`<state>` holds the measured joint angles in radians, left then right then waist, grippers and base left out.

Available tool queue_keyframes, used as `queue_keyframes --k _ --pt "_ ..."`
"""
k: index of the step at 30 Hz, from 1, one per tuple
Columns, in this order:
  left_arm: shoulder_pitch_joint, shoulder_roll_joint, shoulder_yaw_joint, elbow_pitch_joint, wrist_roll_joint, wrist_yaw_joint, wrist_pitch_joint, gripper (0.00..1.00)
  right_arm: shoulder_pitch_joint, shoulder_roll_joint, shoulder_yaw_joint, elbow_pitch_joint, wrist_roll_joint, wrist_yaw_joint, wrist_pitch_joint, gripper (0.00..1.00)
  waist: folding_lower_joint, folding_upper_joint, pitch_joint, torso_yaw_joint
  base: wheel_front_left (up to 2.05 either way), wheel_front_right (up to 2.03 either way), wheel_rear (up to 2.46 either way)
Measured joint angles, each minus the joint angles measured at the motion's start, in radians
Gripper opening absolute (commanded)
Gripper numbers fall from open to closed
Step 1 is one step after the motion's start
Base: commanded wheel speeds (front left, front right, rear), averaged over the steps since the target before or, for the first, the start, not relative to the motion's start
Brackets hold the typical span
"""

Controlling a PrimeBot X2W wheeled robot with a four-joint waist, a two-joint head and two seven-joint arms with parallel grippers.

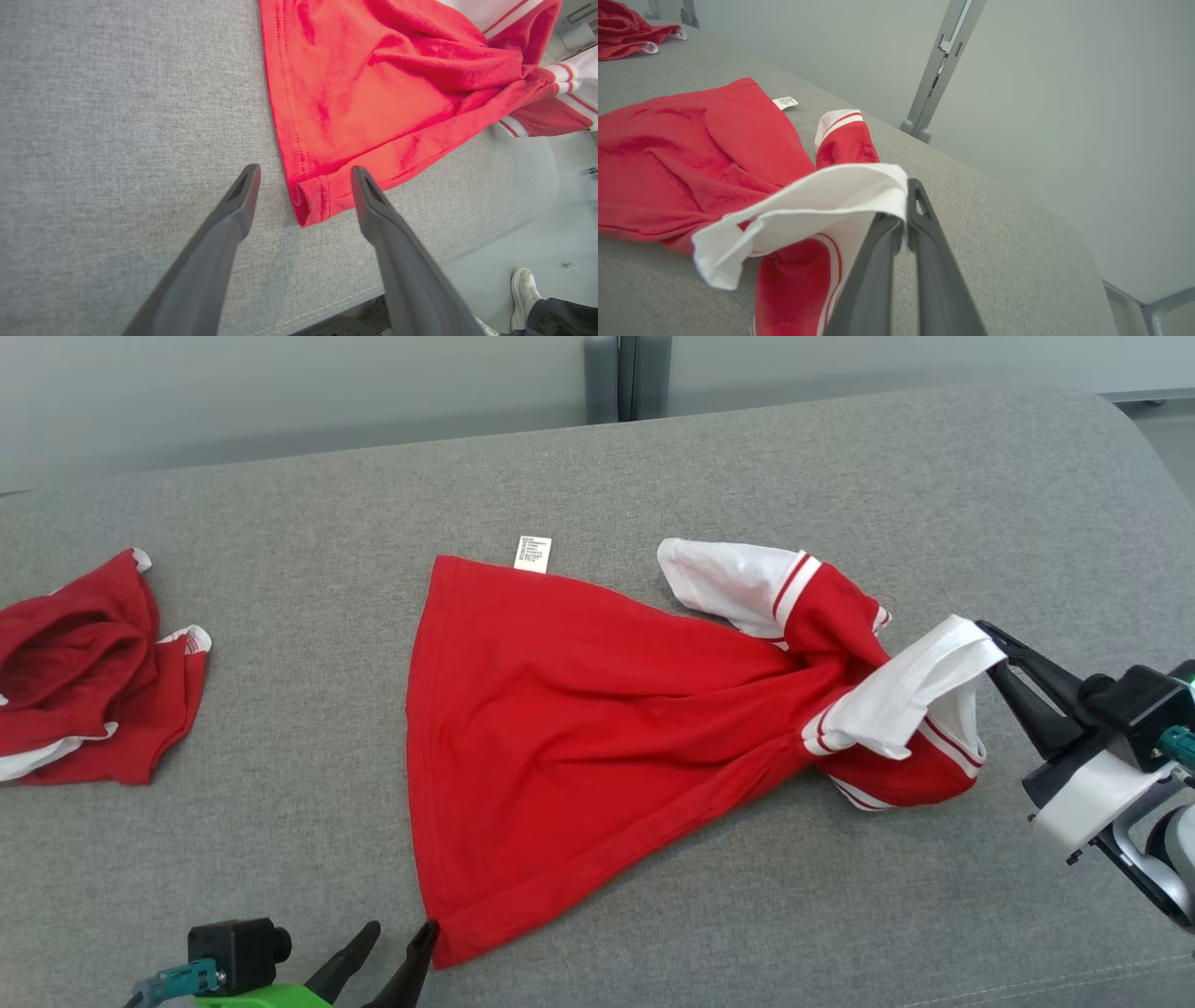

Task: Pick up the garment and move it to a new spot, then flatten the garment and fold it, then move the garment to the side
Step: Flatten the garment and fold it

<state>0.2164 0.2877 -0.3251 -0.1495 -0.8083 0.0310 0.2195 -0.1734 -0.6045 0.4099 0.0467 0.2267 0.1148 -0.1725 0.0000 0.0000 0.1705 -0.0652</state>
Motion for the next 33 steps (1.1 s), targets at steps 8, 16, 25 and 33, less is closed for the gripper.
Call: queue_keyframes --k 8,16,25,33 --pt "0.0 -0.015 -0.019 0.007 -0.001 -0.005 0.001 1.0 0.081 -0.103 0.224 -0.055 -0.079 0.016 0.096 0.0 0.0 0.0 -0.01 0.014 0.0 0.0 0.0" --pt "0.011 -0.015 -0.005 0.01 -0.006 -0.004 -0.009 1.0 0.182 -0.104 0.381 -0.04 0.01 0.016 0.113 0.0 0.0 0.0 -0.003 0.018 0.0 0.0 0.0" --pt "0.015 -0.009 0.011 0.007 -0.006 0.001 -0.01 1.0 0.157 -0.111 0.407 -0.083 0.015 0.016 0.107 1.0 0.0 0.0 0.008 -0.018 0.0 0.0 0.0" --pt "0.017 -0.008 0.016 0.005 -0.007 0.006 -0.01 1.0 0.214 -0.11 0.364 -0.085 0.124 0.016 0.064 1.0 0.0 0.0 0.027 -0.05 0.0 0.0 0.0"
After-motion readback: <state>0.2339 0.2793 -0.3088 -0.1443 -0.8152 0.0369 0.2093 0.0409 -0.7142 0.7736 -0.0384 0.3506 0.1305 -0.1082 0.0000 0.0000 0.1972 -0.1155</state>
